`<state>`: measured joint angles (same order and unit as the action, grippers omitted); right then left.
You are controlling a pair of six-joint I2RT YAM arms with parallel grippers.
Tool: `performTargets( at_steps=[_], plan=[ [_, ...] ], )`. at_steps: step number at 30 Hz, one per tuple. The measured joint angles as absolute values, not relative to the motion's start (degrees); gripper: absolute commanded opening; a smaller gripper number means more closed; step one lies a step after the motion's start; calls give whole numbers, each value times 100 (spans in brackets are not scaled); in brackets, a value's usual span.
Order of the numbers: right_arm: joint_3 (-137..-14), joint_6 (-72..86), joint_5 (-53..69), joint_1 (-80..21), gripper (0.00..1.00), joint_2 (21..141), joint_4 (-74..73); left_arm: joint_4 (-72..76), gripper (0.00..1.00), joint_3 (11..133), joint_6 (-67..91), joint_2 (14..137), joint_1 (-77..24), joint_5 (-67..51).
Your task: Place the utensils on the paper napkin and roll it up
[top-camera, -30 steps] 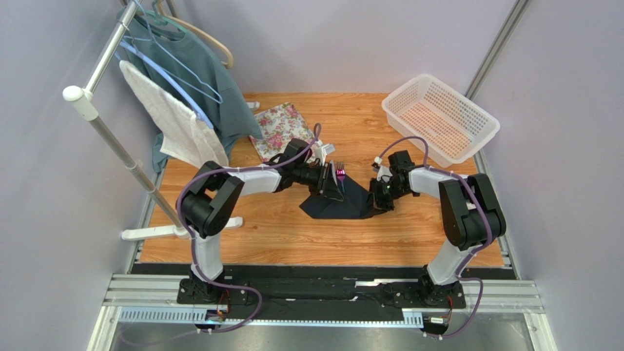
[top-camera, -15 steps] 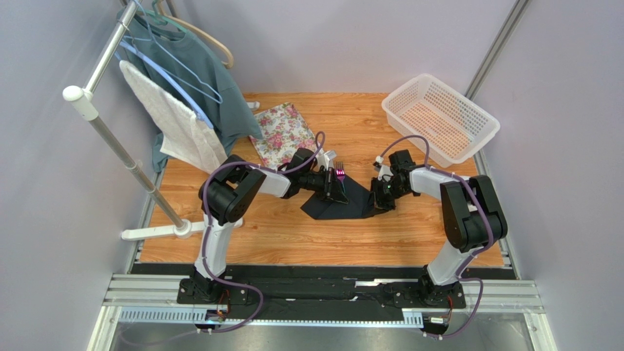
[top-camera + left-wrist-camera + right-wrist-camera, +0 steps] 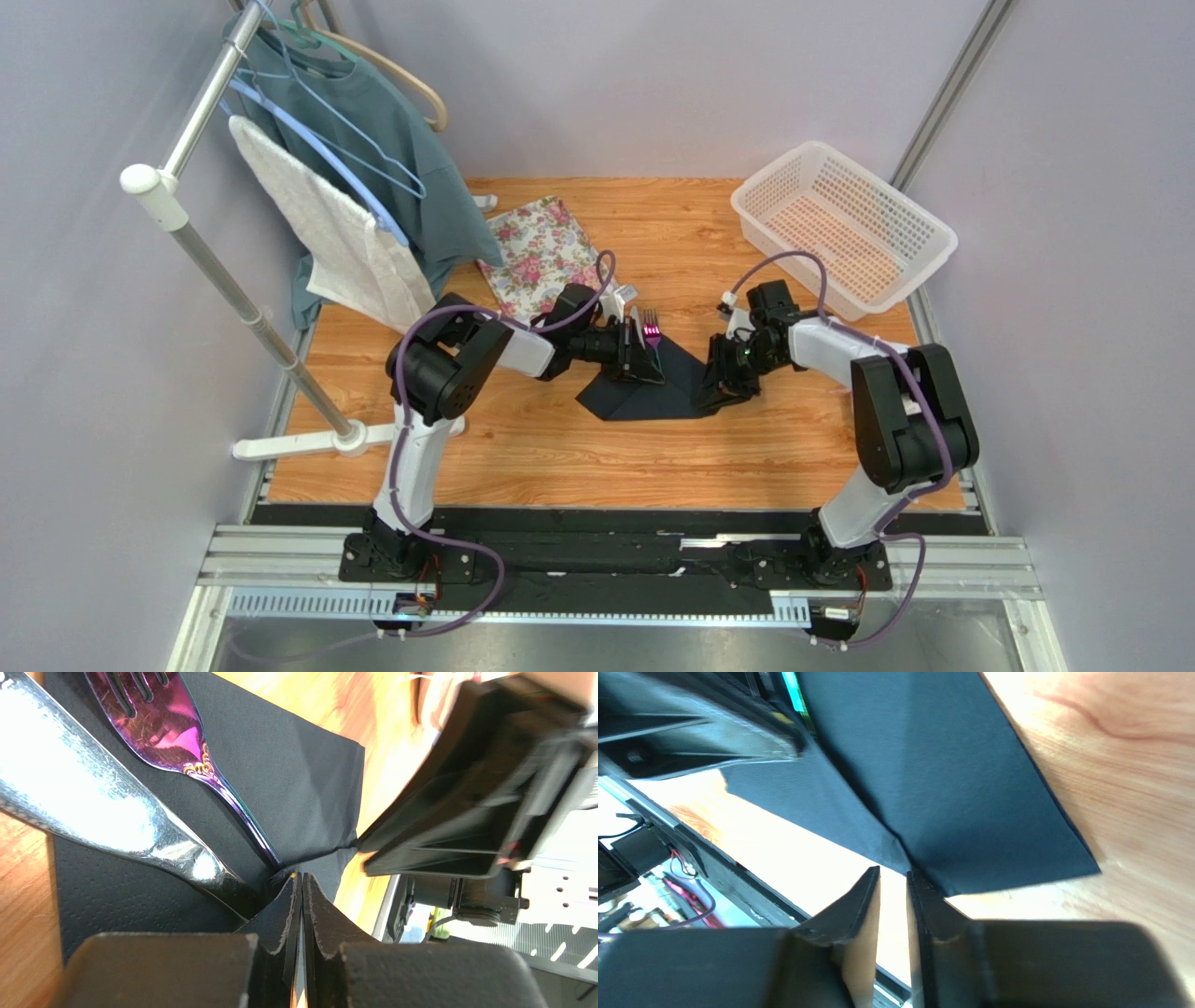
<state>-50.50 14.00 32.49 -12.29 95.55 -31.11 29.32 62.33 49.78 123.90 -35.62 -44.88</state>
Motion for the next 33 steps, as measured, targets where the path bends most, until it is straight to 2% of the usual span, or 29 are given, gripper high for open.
performTargets(
  at_steps=[3,6,12,18,23,33],
  plan=[
    [-5186,1367,3135,-1221,59,9308,-3251,2919,6,6233,4974,12390,-3557,-4491],
    [-5349,1275,2947,-1153,71,9074,-3339,2912,6,6233,4960,12390,-3555,-4493],
    [-5496,1190,2366,-932,84,9065,-3503,2902,6,6233,4945,12390,-3553,-4497],
    [-5487,1197,2008,-893,85,9286,-3653,2902,5,6233,4910,12390,-3553,-4506],
    [-5481,1295,2176,-882,85,9494,-3599,2899,5,6233,4888,12390,-3553,-4512],
    [-5529,2047,3798,-849,78,10051,-2738,2895,5,6233,4858,12392,-3544,-4536]
  ],
)
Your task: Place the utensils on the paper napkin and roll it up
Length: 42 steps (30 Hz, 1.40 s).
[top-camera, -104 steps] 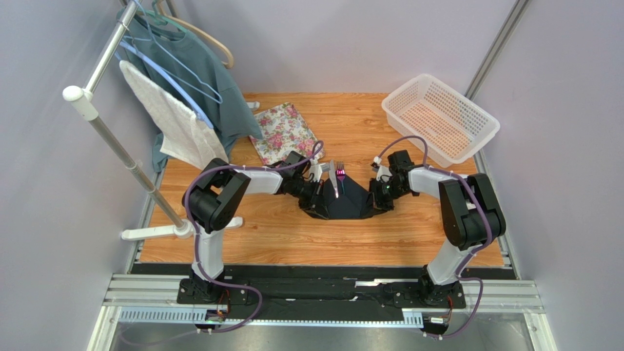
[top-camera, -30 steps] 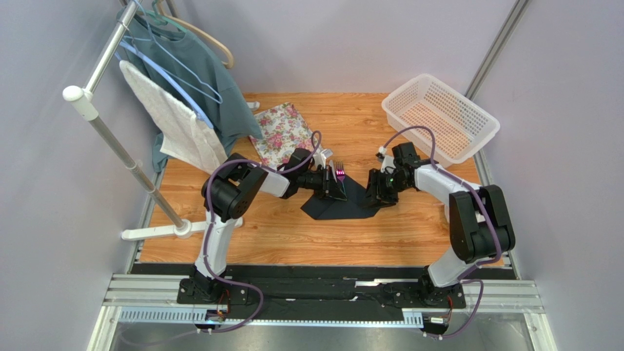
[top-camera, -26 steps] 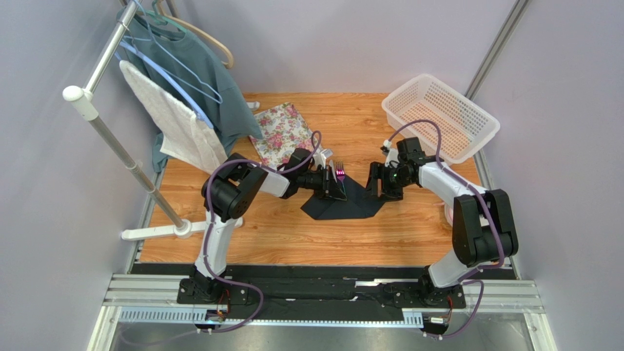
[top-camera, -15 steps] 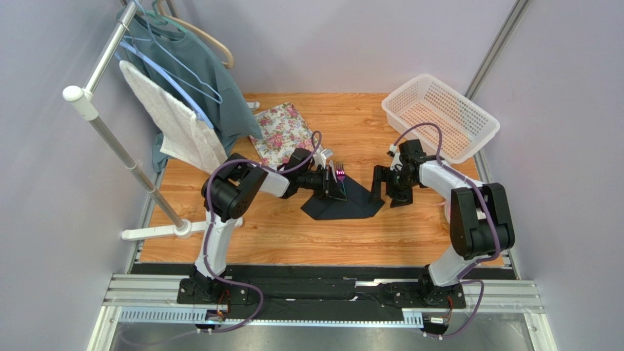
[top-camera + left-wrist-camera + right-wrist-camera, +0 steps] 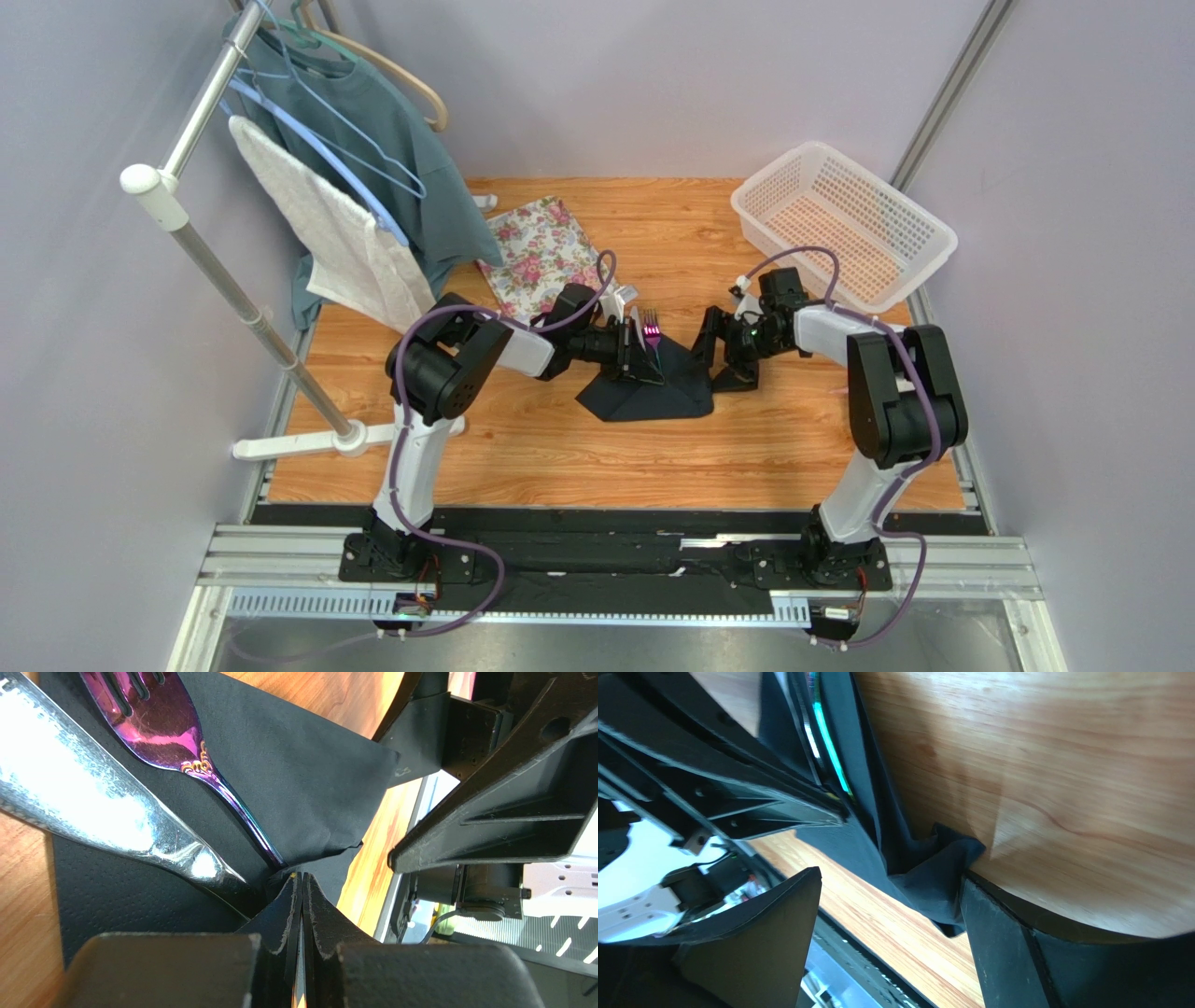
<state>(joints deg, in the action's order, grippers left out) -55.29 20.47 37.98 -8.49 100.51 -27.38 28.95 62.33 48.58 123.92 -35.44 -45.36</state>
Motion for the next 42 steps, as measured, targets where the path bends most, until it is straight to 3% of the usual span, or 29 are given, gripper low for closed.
performTargets(
  at_steps=[15,26,35,42],
  plan=[
    [-5004,3028,5245,-860,62,9990,-1468,2895,5,6233,4853,12398,-3520,-4567],
    [-4777,3177,5367,-858,55,9955,-1404,2877,5,6233,4853,12401,-3514,-4604],
    [-4692,3157,5317,-814,68,9758,-1772,2875,5,6233,4853,12401,-3514,-4604],
    [-4678,2941,5242,-810,70,9736,-2324,2873,5,6233,4853,12401,-3511,-4604]
  ],
)
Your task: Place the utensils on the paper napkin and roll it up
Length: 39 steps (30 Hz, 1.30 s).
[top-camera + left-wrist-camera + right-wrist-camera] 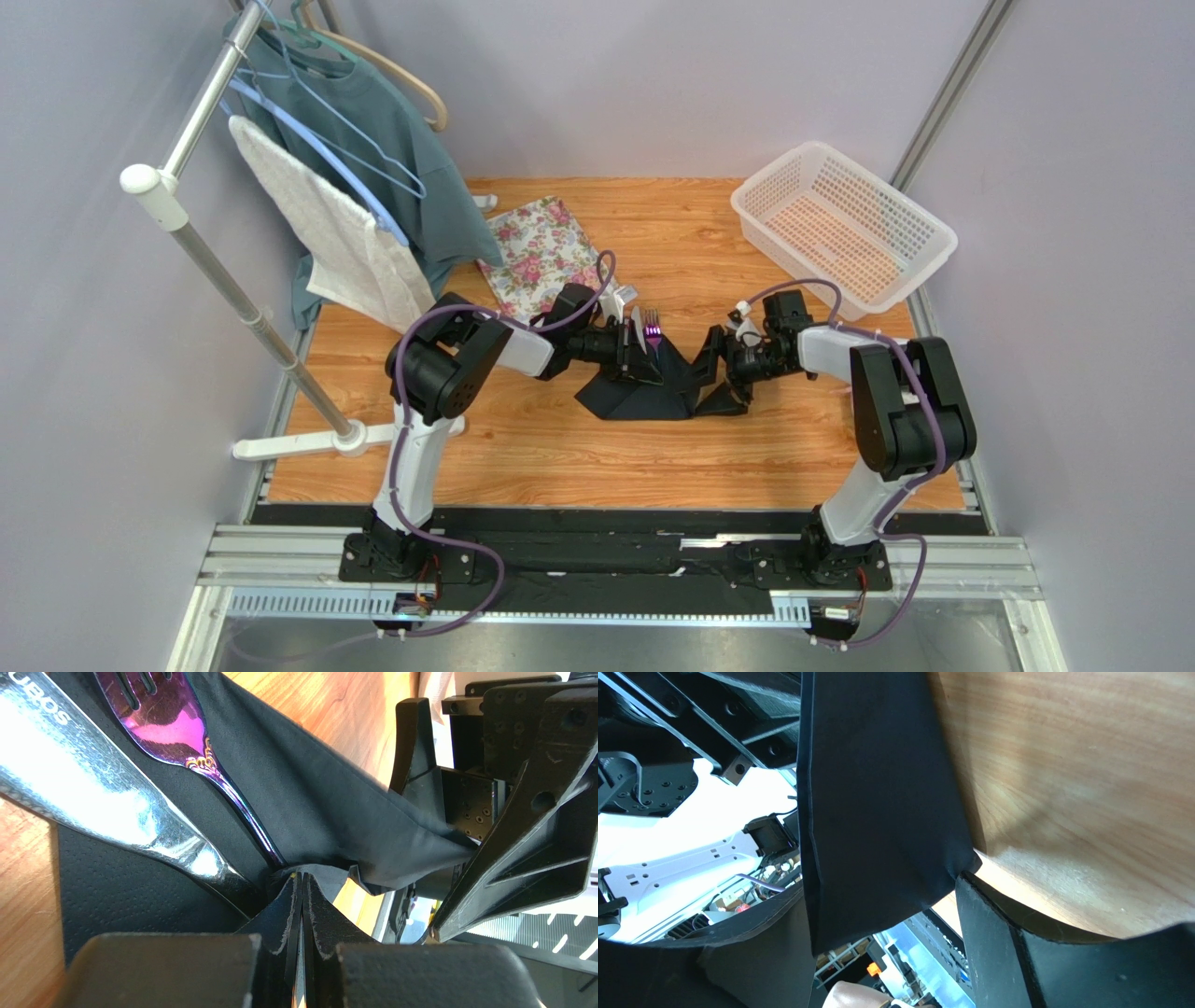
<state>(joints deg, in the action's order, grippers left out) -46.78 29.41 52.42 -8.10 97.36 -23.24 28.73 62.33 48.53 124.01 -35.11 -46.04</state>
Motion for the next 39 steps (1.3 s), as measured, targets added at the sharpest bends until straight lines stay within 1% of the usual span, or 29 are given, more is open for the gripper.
performTargets(
  at_steps=[6,9,12,13,15,16,18,19,21,22,34,39],
  plan=[
    [-4689,2884,5179,-801,68,9741,-2357,2873,4,6233,4853,12401,-3511,-4604],
    [-4727,2849,5039,-784,65,9741,-2353,2873,4,6233,4851,12401,-3511,-4604],
    [-4842,2779,4875,-779,59,9741,-2344,2871,4,6233,4851,12401,-3511,-4604],
    [-4886,2751,4823,-779,51,9741,-2340,2871,4,6233,4851,12401,-3509,-4602],
    [-4952,2687,4753,-779,42,9741,-2324,2869,4,6233,4851,12401,-3509,-4604],
    [-4980,2670,4727,-779,30,9741,-2327,2869,4,6233,4851,12401,-3509,-4604],
    [-5013,2624,4687,-784,22,9741,-2327,2867,4,6233,4851,12401,-3509,-4604],
    [-5024,2598,4683,-788,14,9741,-2335,2867,4,6233,4851,12401,-3509,-4602],
    [-5039,2585,4674,-829,8,9741,-2333,2864,4,6233,4851,12401,-3509,-4604],
    [-5052,2602,4670,-860,7,9743,-2338,2864,4,6233,4851,12401,-3509,-4604],
    [-5336,2860,4587,-1398,2,10134,-2213,2849,3,6233,4849,12401,-3472,-4622],
    [-5369,2980,4471,-1417,1,10407,-2193,2853,6,6233,4880,12398,-3439,-4659]
  ],
)
